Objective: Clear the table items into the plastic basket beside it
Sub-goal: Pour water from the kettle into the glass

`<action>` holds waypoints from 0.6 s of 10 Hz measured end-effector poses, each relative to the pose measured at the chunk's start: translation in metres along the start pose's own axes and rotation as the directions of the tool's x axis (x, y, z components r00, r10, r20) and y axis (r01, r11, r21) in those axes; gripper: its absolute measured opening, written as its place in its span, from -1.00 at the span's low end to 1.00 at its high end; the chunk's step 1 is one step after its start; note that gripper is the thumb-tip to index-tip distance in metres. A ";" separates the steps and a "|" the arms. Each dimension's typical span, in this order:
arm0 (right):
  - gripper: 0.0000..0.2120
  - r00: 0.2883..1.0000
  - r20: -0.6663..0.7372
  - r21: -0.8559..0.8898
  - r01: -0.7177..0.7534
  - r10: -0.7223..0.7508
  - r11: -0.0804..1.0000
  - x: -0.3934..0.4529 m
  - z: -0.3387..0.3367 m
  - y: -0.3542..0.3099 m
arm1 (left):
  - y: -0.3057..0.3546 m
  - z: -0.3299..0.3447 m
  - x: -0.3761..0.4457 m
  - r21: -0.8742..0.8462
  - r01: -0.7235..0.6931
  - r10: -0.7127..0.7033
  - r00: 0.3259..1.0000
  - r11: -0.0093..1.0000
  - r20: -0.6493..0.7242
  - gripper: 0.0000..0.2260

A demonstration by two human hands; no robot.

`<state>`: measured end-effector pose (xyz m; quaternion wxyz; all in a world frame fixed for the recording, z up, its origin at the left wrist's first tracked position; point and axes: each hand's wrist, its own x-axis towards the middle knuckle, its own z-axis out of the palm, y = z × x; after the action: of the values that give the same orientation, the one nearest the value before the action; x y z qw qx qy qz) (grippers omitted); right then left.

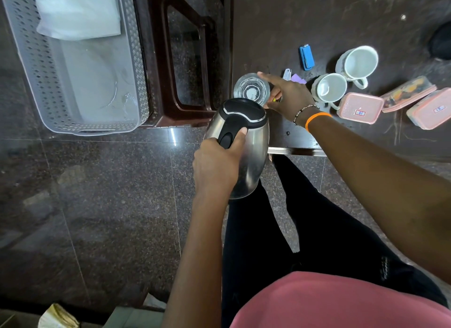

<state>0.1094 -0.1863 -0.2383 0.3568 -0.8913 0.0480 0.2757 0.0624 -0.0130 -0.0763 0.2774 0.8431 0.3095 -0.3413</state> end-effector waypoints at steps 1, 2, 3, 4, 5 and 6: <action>-0.35 1.000 -0.004 -0.002 0.002 -0.002 1.000 0.000 0.000 0.000 | 0.000 0.000 0.001 0.002 -0.010 0.010 1.000 1.000 -0.001 -0.49; -0.35 1.000 -0.002 0.001 0.005 -0.005 1.000 0.000 0.001 0.000 | -0.002 0.001 0.003 -0.010 -0.021 0.021 1.000 1.000 0.008 -0.50; -0.36 1.000 0.001 -0.008 0.004 -0.004 1.000 0.000 0.000 0.000 | -0.003 0.000 0.004 -0.022 -0.022 0.023 1.000 1.000 0.021 -0.51; -0.36 1.000 0.004 -0.015 0.012 -0.012 1.000 0.000 -0.001 0.001 | -0.003 -0.001 0.005 -0.026 -0.019 0.019 1.000 0.999 0.020 -0.49; -0.36 1.000 0.009 -0.007 0.011 -0.011 1.000 0.000 -0.001 0.001 | -0.002 -0.001 0.004 -0.026 -0.019 0.020 1.000 0.999 0.019 -0.49; -0.36 1.000 0.016 0.001 0.012 -0.012 1.000 0.001 -0.001 0.001 | -0.002 -0.001 0.005 -0.012 -0.021 0.021 1.000 1.000 0.020 -0.45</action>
<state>0.1107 -0.1873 -0.2385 0.3594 -0.8891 0.0400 0.2807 0.0640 -0.0091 -0.0800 0.2891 0.8411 0.2996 -0.3451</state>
